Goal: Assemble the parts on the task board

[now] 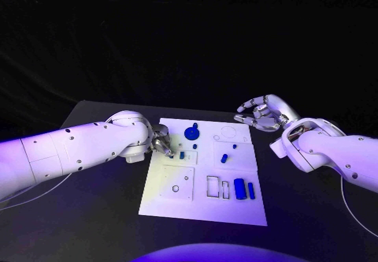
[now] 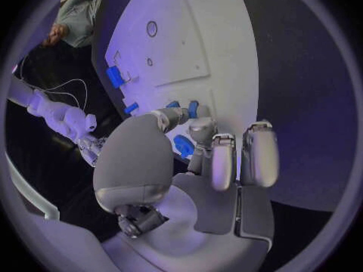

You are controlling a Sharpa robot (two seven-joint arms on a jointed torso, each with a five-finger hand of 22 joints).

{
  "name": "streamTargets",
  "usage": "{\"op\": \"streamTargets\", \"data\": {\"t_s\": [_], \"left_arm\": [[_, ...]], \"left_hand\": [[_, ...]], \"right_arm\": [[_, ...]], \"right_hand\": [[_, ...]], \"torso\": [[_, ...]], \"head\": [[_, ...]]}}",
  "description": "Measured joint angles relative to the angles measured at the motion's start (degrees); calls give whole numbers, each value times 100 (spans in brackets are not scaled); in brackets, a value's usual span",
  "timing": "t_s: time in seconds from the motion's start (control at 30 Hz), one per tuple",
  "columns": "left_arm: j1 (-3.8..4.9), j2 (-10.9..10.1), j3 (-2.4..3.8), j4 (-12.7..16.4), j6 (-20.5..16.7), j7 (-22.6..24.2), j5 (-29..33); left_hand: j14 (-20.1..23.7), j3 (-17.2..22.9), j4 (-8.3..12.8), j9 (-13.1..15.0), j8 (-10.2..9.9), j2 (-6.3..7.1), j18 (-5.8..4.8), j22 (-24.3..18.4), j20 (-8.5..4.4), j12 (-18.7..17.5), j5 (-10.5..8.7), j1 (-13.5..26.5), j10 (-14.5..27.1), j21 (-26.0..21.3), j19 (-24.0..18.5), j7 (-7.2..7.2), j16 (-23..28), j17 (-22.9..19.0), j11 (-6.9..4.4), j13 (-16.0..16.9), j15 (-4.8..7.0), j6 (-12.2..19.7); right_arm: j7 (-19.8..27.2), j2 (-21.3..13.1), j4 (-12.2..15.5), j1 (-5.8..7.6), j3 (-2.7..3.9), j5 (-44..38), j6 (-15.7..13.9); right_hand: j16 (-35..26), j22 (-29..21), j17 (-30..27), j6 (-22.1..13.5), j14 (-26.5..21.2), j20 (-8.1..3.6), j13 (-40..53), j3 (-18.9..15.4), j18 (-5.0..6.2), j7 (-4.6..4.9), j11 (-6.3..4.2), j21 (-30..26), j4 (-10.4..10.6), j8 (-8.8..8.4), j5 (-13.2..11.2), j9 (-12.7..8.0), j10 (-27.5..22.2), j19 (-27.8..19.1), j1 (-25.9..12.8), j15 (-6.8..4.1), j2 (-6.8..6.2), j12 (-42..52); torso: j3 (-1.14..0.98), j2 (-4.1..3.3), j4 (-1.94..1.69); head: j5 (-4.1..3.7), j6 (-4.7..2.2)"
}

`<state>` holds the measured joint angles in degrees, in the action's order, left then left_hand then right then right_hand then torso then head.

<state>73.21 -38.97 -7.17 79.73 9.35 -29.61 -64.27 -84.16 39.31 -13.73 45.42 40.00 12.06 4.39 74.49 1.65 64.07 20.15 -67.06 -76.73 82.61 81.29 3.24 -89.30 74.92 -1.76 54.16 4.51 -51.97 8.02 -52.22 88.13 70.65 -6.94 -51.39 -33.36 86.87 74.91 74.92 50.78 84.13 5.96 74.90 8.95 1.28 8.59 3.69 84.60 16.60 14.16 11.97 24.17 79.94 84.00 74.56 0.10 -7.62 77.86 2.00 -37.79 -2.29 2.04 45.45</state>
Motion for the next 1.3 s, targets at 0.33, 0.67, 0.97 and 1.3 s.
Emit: {"op": "streamTargets", "data": {"t_s": [0.33,0.67,0.97,1.3], "left_arm": [[7,6,6,-10,89,-4,4],[5,33,6,-52,84,-4,10],[5,70,4,-103,80,-5,22],[1,103,0,-157,117,-23,40]], "left_hand": [[21,292,259,-51,26,76,0,47,-21,48,-22,149,-69,21,21,-51,-23,0,-28,90,21,-53],[21,293,260,-86,52,17,1,46,-21,48,-23,221,-81,21,21,-51,-23,0,-39,84,20,-71],[21,398,581,-212,78,1,1,45,-42,48,-65,511,-102,21,42,-79,-23,0,-60,71,62,-104],[21,136,455,-335,131,31,1,45,-63,71,-65,675,-142,21,63,-193,-46,-1,-99,125,61,-236]], "right_arm": [[2,-2,-3,0,0,0,0],[3,0,-4,-1,0,0,-1],[11,2,-5,-1,0,0,-5],[19,2,-10,-1,0,0,-8]], "right_hand": [[0,0,0,0,0,0,0,0,0,0,0,0,0,0,0,0,0,0,0,0,0,0],[0,4,0,17,0,0,5,0,0,-17,0,1,0,0,0,4,0,0,0,0,0,0],[0,4,-1,19,0,0,4,0,0,-19,0,-19,0,0,0,4,0,0,0,0,0,1],[0,3,-1,19,-7,0,4,-25,0,-19,0,-19,-6,22,0,3,0,0,-3,-7,3,1]], "torso": [[1,0,-1],[5,0,-4],[4,-1,-3],[2,-2,1]], "head": [[-1,7],[-5,2],[-7,5],[-9,16]]}}
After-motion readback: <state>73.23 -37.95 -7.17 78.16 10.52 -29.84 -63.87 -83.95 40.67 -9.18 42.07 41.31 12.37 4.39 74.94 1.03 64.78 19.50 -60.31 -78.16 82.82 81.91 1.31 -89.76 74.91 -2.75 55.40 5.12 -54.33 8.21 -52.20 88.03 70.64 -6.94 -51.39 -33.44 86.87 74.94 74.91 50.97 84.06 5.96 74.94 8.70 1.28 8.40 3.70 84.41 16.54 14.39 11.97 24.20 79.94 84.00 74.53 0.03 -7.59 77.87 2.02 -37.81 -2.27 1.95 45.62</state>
